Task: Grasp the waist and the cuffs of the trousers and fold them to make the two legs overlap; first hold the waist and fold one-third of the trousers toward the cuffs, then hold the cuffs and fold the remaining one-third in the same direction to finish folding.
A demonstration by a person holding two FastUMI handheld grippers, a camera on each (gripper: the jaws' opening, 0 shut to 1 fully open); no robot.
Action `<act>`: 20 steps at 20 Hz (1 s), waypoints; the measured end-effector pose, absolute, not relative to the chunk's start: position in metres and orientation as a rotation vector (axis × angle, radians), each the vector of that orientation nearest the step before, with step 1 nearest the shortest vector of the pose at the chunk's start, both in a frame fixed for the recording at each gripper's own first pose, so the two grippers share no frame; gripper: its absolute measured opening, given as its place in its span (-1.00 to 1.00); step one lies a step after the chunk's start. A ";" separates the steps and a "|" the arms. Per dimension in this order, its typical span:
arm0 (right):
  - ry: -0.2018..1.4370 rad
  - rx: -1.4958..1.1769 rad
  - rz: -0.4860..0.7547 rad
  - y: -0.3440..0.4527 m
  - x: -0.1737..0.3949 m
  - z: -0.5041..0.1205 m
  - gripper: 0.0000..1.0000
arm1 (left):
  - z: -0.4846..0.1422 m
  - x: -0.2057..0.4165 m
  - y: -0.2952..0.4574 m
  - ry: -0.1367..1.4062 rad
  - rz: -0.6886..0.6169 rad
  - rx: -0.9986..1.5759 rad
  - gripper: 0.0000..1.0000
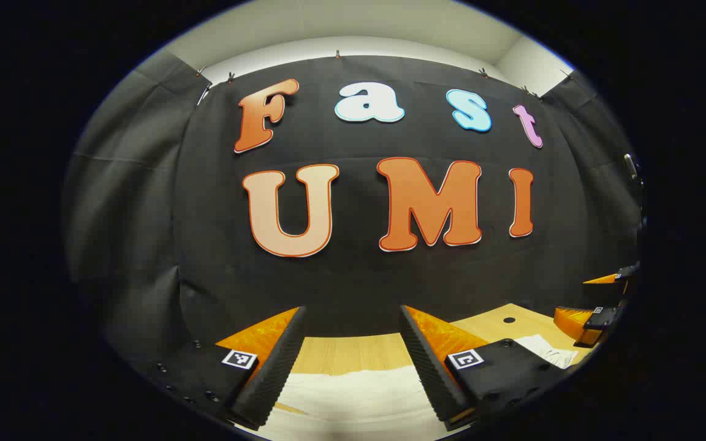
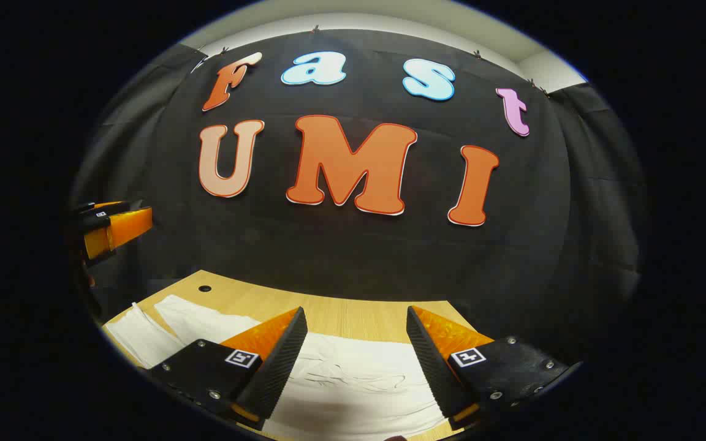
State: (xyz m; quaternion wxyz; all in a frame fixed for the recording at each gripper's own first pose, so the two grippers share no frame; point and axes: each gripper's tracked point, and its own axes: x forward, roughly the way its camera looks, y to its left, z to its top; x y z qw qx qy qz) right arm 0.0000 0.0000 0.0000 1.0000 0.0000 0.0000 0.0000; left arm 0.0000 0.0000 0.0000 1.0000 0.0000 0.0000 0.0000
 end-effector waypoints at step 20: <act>0.065 0.014 -0.068 0.010 -0.009 -0.011 0.96 | -0.030 -0.012 0.053 0.069 -0.008 -0.064 0.95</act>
